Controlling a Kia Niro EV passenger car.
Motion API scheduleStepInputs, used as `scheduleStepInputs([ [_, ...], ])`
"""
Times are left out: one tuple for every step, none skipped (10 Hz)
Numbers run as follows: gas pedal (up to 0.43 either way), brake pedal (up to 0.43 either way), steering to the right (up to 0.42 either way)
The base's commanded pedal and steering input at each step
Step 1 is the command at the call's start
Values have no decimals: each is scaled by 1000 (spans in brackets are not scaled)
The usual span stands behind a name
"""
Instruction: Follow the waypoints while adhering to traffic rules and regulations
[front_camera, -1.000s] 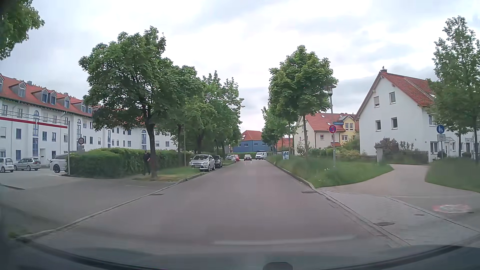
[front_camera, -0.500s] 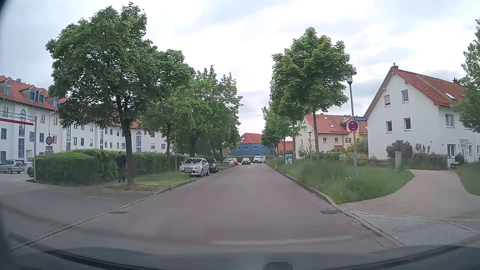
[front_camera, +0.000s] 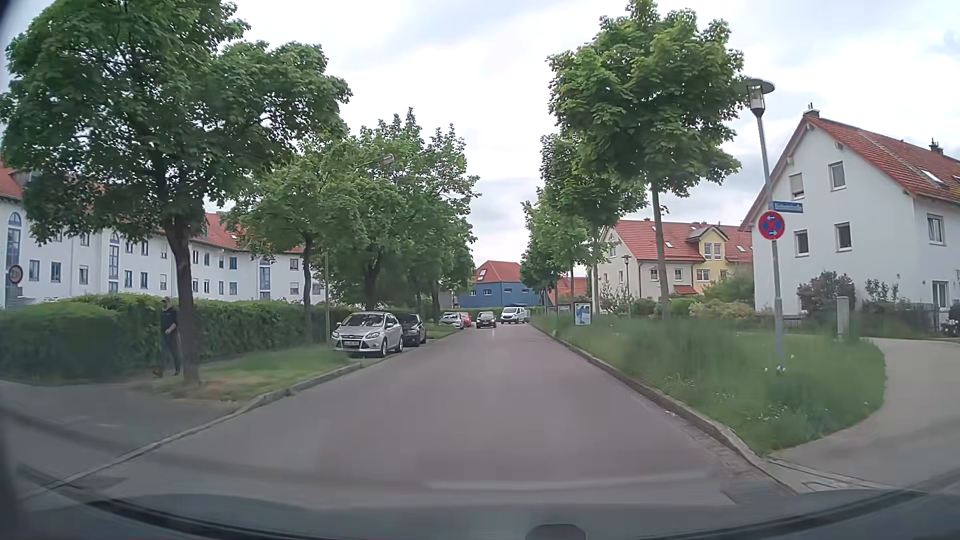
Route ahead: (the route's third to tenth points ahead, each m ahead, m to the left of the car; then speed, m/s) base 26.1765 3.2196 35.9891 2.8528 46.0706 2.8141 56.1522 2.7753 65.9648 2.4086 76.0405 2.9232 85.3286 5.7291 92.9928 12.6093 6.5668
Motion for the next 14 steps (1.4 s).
scheduleStepInputs([
  [39, 0, 5],
  [47, 0, 7],
  [47, 0, 9],
  [47, 0, 10],
  [47, 0, 10],
  [47, 0, 11],
  [47, 0, 14],
  [47, 0, 16],
  [47, 0, 16],
  [47, 0, 16],
  [47, 0, 16],
  [47, 0, 15],
  [47, 0, 12],
  [39, 0, 6],
])
